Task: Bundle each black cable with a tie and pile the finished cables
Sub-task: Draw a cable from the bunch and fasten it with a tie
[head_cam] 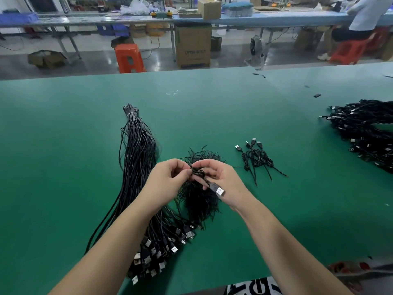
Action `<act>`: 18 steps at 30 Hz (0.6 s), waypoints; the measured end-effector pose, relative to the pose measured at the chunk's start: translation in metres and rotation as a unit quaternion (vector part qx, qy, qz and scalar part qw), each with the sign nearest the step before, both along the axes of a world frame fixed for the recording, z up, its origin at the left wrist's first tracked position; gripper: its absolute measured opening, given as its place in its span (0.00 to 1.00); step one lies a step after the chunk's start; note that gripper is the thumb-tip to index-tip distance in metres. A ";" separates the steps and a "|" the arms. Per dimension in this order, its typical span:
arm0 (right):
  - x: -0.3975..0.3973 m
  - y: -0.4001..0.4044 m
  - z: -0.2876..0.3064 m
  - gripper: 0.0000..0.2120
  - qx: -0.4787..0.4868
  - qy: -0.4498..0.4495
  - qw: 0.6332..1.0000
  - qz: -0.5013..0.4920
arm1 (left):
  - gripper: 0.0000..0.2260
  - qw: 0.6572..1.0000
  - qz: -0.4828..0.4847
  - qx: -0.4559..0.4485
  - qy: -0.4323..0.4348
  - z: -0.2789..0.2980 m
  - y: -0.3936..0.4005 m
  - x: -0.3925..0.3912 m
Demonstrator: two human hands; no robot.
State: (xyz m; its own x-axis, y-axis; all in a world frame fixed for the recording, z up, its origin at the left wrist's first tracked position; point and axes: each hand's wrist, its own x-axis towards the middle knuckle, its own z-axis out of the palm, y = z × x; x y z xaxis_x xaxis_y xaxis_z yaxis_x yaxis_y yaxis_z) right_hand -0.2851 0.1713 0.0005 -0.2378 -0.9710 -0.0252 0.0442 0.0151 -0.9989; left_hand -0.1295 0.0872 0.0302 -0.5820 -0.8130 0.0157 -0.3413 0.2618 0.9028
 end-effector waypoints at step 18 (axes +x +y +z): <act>0.001 -0.001 0.006 0.12 0.061 -0.088 0.994 0.030 | 0.14 0.856 -0.105 -0.496 -0.096 -0.009 0.008 0.002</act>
State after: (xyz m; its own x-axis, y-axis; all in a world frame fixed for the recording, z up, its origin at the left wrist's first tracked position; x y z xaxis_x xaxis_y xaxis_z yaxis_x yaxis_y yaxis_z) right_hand -0.2844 0.1703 0.0062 -0.1607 -0.9705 -0.1796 0.2130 0.1436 -0.9664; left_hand -0.1272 0.0954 0.0213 -0.7832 -0.3310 0.5263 -0.3087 0.9418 0.1328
